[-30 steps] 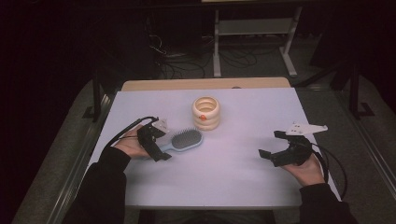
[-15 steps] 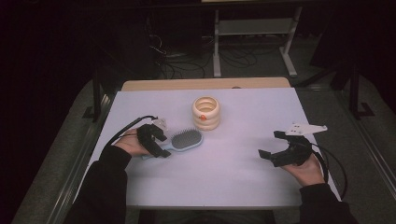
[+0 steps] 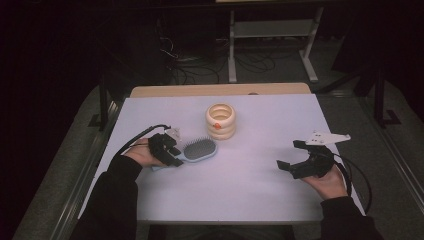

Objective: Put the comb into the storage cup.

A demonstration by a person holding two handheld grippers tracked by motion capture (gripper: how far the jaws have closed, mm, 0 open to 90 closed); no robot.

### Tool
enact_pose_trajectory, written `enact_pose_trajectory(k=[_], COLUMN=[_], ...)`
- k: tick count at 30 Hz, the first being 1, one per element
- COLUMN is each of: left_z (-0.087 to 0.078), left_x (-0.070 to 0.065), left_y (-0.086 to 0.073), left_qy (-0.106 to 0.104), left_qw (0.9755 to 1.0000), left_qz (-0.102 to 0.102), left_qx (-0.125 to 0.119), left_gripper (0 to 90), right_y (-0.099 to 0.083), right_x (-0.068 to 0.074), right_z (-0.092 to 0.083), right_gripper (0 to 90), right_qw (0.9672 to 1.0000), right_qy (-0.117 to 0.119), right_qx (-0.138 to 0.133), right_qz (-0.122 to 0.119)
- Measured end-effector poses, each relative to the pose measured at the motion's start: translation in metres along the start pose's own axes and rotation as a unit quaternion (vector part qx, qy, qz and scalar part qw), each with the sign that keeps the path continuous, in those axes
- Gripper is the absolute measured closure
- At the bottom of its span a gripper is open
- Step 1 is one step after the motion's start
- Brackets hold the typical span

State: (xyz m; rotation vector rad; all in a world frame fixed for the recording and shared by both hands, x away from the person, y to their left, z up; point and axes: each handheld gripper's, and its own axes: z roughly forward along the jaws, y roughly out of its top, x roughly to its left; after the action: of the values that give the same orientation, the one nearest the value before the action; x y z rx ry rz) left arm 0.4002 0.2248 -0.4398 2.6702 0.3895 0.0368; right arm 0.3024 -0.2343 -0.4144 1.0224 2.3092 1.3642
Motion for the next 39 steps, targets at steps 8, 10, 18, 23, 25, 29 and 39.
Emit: enact_pose_trajectory(k=[8,10,18,23,25,29,39], left_z=[0.002,0.002,0.001,0.0,-0.001,-0.004,-0.017], left_x=[-0.002,-0.002,-0.002,-0.004,-0.005,-0.008,-0.011], left_y=[0.001,0.001,0.001,0.001,0.001,0.002,0.001], left_qy=[0.024,0.03,0.024,0.024,0.026,0.027,0.037], left_qw=[0.9996,0.9994,0.9996,0.9996,0.9996,0.9996,0.9993], left_qz=[0.004,0.008,0.002,0.002,0.004,0.008,0.01], left_qx=[0.012,0.013,0.013,0.013,0.012,0.01,-0.004], left_gripper=[68.9,70.1,70.3,70.4,70.3,70.3,70.4], right_y=[0.0,0.0,0.0,0.0,0.0,0.0,0.0], right_x=[0.0,0.0,0.0,0.0,0.0,0.0,0.0], right_z=[0.0,0.0,0.0,0.0,0.0,0.0,0.0], right_gripper=[0.0,0.0,0.0,0.0,0.0,0.0,0.0], right_qw=[1.0,1.0,1.0,1.0,1.0,1.0,1.0], right_qy=[0.0,0.0,-0.001,0.0,0.0,0.0,0.0], right_qx=[0.0,0.0,0.001,0.0,0.001,0.001,-0.001], right_qz=[0.0,-0.001,-0.001,0.0,-0.001,-0.001,-0.002])
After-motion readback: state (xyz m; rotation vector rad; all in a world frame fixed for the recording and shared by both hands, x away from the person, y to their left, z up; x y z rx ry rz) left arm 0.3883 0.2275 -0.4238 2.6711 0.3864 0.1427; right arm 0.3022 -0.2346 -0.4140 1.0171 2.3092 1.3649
